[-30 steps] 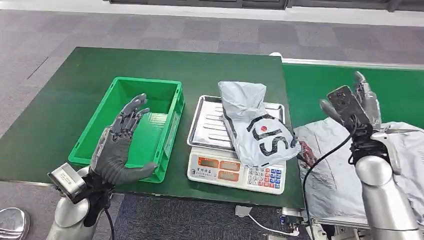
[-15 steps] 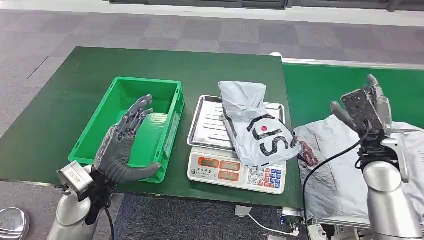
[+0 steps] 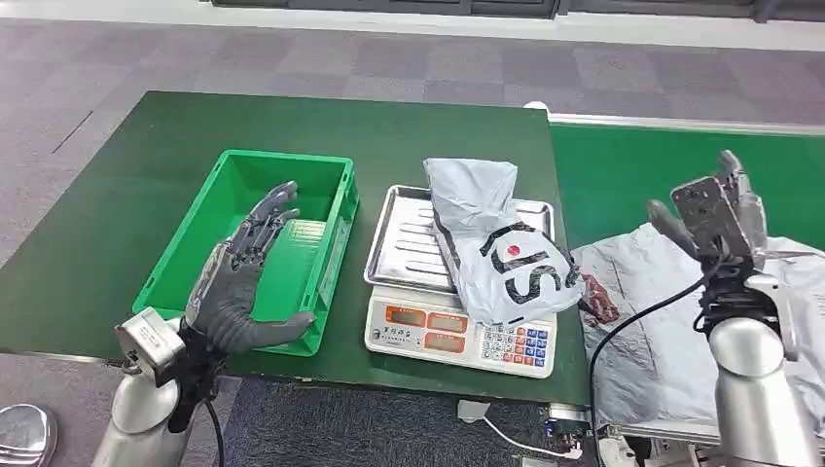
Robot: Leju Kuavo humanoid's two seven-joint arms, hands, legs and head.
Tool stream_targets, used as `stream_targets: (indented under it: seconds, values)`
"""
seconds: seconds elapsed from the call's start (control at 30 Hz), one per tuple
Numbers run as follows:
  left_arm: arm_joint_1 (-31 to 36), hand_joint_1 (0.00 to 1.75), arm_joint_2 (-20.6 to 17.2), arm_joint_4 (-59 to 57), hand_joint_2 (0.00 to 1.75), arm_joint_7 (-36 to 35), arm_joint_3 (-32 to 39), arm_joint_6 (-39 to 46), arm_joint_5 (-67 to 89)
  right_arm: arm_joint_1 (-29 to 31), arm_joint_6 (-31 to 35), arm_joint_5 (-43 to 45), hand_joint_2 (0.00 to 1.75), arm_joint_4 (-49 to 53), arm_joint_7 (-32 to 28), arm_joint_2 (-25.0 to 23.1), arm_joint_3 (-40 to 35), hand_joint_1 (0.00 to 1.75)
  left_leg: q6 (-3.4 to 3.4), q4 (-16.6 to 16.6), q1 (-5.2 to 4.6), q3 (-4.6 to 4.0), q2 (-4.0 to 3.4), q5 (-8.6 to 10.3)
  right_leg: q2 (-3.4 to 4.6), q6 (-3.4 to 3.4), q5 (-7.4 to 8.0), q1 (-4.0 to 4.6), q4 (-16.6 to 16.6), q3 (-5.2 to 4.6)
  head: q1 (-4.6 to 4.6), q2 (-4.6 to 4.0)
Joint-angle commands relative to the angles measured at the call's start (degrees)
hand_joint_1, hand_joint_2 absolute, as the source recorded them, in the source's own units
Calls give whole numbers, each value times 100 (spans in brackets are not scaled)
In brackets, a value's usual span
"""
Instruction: Moved the parcel from conveyor to table for the left to box.
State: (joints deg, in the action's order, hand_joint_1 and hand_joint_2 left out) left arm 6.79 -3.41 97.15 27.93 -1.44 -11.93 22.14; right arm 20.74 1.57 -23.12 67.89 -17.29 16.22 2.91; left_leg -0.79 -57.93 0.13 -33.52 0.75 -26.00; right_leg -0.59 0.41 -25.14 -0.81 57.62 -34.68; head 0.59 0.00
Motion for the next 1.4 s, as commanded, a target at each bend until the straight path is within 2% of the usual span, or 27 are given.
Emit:
stream_targets:
  seconds: [0.03,0.13,0.2,0.27,0.3,0.37,0.43,0.57,0.67,0.87,1.4]
  values:
    - [1035,0,-42,-1034,175,-12,-831,94,468,-383,22,207,175,204,-144,-449,570,0,-2,8,6,5,20,6,-22,-5,0,7,-12,15,0,0]
    - [2014,0,-59,-1770,175,-151,-1521,313,873,-829,134,158,175,514,-132,-643,869,0,-2,16,13,8,49,15,-51,-6,3,14,-25,29,0,0]
    - [2500,0,65,-2204,175,-192,-1849,394,1030,-1103,162,252,175,653,-188,-709,1047,0,-1,2,14,-8,80,19,-84,-3,-2,15,-13,22,0,0]
    - [2895,0,192,-2513,175,-239,-2148,507,1235,-1432,181,419,175,803,-278,-710,1189,0,3,-2,11,-7,71,16,-76,0,-1,11,-10,22,0,0]
    - [3291,0,150,-2731,175,-249,-2540,774,1755,-1713,70,590,175,965,-264,-806,1250,0,4,-3,14,-9,77,18,-81,1,-1,15,-13,24,0,0]
    - [3942,0,385,-3303,175,-364,-2788,817,1757,-2099,125,582,175,1242,-337,-1052,1279,0,2,-8,15,-12,75,15,-78,3,0,16,-9,21,0,0]
    - [3994,0,402,-3339,175,-381,-2802,820,1743,-2127,136,578,175,1265,-348,-1069,1256,0,2,-13,20,-16,89,15,-88,3,0,21,-11,21,0,0]
    - [3872,0,288,-3222,175,-384,-2846,860,1697,-2019,139,579,175,1235,-328,-1035,1231,0,4,-4,-1,-1,13,2,-10,6,9,-2,-6,9,0,0]
    - [3843,0,263,-3192,175,-383,-2858,870,1685,-1999,140,580,175,1223,-319,-1024,1234,0,6,-3,6,3,-10,-1,10,5,12,5,-11,8,2,0]
    - [4312,0,432,-3687,175,-436,-3037,781,1602,-2382,148,615,175,1587,-262,-1178,1404,0,6,-9,7,-5,0,2,-2,5,7,8,-7,1,2,0]
    - [4701,0,381,-4412,175,-634,-3538,1093,2194,-2236,-1,755,175,1093,-434,-948,1221,0,7,0,6,5,-37,1,32,5,21,6,-18,4,0,0]
